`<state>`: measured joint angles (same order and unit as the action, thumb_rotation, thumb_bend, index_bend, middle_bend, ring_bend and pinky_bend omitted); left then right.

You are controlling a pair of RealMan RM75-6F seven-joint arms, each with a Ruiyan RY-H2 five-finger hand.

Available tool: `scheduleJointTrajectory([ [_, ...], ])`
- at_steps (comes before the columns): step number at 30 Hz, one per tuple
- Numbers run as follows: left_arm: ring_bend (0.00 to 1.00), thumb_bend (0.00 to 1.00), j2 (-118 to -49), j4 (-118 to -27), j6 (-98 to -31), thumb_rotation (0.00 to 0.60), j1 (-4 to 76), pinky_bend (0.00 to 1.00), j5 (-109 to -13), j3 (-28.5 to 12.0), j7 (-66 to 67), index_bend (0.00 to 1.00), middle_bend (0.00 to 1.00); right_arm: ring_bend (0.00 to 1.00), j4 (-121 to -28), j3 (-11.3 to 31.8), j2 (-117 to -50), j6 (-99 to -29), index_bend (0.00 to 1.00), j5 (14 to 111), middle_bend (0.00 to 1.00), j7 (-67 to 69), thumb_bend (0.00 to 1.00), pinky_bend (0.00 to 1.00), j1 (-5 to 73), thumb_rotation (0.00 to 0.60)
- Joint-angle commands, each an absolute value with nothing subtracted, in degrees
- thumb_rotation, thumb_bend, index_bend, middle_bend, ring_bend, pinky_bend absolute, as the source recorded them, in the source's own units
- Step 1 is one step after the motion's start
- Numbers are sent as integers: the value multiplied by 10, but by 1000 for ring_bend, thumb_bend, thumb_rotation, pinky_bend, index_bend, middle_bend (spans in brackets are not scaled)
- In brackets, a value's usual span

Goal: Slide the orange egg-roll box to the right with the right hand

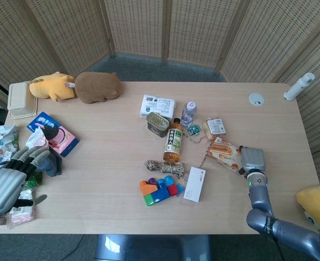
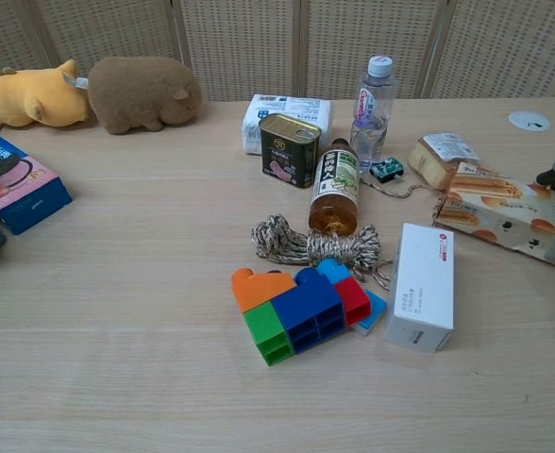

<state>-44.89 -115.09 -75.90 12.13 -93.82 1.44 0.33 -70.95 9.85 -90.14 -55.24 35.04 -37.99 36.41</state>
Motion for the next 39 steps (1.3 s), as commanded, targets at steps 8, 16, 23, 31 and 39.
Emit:
scheduleJointTrajectory([
  [8,0,0,-452,-1152,-756,600,122,0,-934,14,7,0,0,863,-752,141,-848,-590,655,403,820,-309,52,612,353,600],
  [16,0,0,-453,-1152,-761,600,117,0,-936,17,7,0,0,863,-878,205,-765,-630,654,426,821,-254,52,612,349,600],
  [23,0,0,-450,-1152,-771,600,111,0,-941,19,3,0,0,872,-1000,263,-701,-651,651,419,820,-217,51,612,353,600],
  [31,0,0,-447,-1143,-789,600,98,0,-950,24,-13,0,0,881,-1092,292,-662,-669,652,395,820,-207,50,611,366,600],
  [39,0,0,-447,-1129,-800,600,88,0,-955,30,-28,0,0,887,-1114,286,-654,-679,654,380,820,-204,50,611,377,600],
])
